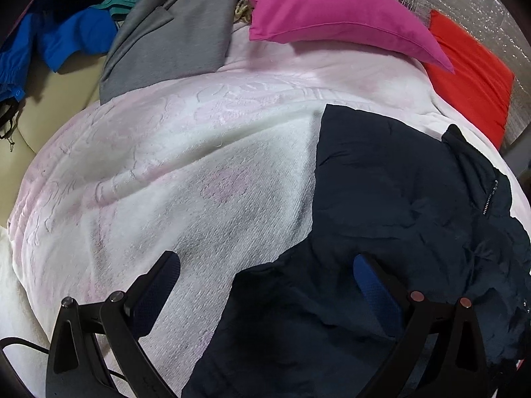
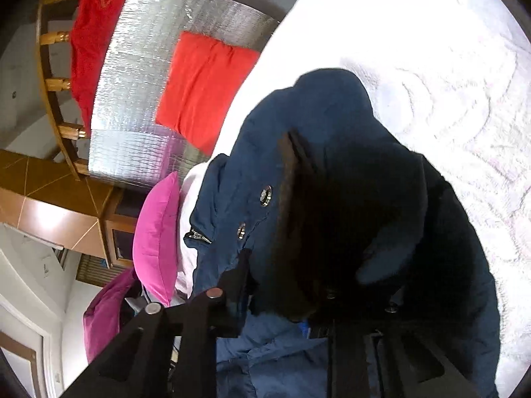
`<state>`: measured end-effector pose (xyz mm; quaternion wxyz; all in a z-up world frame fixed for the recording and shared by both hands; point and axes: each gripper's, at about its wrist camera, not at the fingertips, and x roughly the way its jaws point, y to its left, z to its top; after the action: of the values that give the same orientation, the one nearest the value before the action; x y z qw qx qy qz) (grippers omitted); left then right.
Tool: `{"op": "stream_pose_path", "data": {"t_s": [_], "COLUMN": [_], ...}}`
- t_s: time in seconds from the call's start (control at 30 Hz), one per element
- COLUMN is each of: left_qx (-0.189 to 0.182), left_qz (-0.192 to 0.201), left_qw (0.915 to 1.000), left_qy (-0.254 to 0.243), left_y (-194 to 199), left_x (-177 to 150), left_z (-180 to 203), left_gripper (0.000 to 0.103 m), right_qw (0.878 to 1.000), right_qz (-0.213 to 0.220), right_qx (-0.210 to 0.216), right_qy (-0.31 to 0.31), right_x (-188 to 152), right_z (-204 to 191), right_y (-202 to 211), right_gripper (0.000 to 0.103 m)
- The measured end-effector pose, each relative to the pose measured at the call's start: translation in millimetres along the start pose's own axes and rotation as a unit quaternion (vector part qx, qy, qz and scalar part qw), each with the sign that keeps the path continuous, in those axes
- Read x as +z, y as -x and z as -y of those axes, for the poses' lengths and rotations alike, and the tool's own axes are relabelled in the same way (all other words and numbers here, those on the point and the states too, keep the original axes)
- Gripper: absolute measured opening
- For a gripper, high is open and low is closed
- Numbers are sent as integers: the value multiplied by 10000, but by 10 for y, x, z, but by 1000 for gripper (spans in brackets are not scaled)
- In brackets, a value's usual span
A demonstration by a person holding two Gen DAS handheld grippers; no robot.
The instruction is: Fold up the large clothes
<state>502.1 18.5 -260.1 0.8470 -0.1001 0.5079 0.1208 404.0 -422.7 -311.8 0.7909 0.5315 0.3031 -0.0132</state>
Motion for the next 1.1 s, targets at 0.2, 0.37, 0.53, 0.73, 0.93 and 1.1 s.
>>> {"op": "stream_pose_path", "data": {"t_s": [0.2, 0.37, 0.53, 0.73, 0.93, 1.1], "left_qx": [165, 238, 334, -47, -601, -820], "left_qz": [-70, -298, -10, 293, -201, -390], "left_qw": [9998, 9993, 9994, 9995, 9979, 9955], "left_qy": [-18, 45, -25, 90, 91, 257], "left_y": [-39, -125, 4, 145, -104, -239], "left_x": [-17, -34, -1, 62, 67, 76], "left_z": [33, 15, 7, -39, 22, 15], "left_gripper": [103, 103, 103, 103, 103, 103], "right_qw": [9942, 9917, 9901, 9845, 9875, 9779], "right_qz": [338, 20, 140, 822, 499, 95], "right_qx": [-206, -637, -596, -937, -929, -1393], "right_qy": [1004, 1120, 1266, 1232, 1169, 1554], "right_x": [-3, -39, 27, 267, 408, 341], "right_z": [-223, -64, -114, -26, 84, 70], "right_y": [207, 162, 419, 793, 538, 183], "right_gripper": [22, 22, 23, 81, 81, 69]}}
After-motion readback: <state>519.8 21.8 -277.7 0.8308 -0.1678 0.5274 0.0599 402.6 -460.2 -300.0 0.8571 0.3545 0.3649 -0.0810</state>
